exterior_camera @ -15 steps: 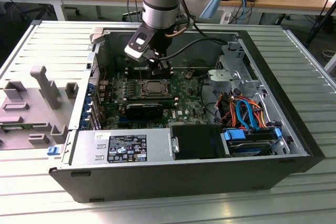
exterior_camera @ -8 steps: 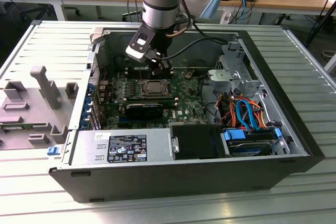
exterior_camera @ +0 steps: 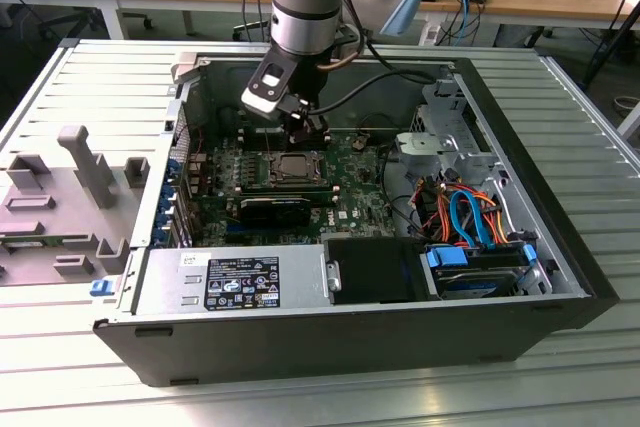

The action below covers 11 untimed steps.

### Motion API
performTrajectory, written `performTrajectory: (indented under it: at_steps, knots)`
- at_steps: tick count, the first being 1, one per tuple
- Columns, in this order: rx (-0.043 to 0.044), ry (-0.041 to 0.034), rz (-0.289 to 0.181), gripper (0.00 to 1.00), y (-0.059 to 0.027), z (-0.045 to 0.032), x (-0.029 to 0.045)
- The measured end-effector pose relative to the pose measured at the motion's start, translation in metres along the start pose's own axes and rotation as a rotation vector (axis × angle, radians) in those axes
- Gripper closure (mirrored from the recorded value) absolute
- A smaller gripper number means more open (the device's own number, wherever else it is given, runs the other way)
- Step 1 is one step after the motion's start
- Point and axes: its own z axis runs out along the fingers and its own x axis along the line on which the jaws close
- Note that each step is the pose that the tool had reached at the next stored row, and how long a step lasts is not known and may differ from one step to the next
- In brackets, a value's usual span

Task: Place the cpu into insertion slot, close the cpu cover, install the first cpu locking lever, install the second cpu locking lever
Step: 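Install the first cpu locking lever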

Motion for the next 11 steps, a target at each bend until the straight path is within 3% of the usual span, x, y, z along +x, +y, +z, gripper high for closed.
performTrajectory:
  at_steps: [11]
  knots:
    - [0.0023, -0.0023, -0.05, 0.89, 0.0, 0.0, 0.0]
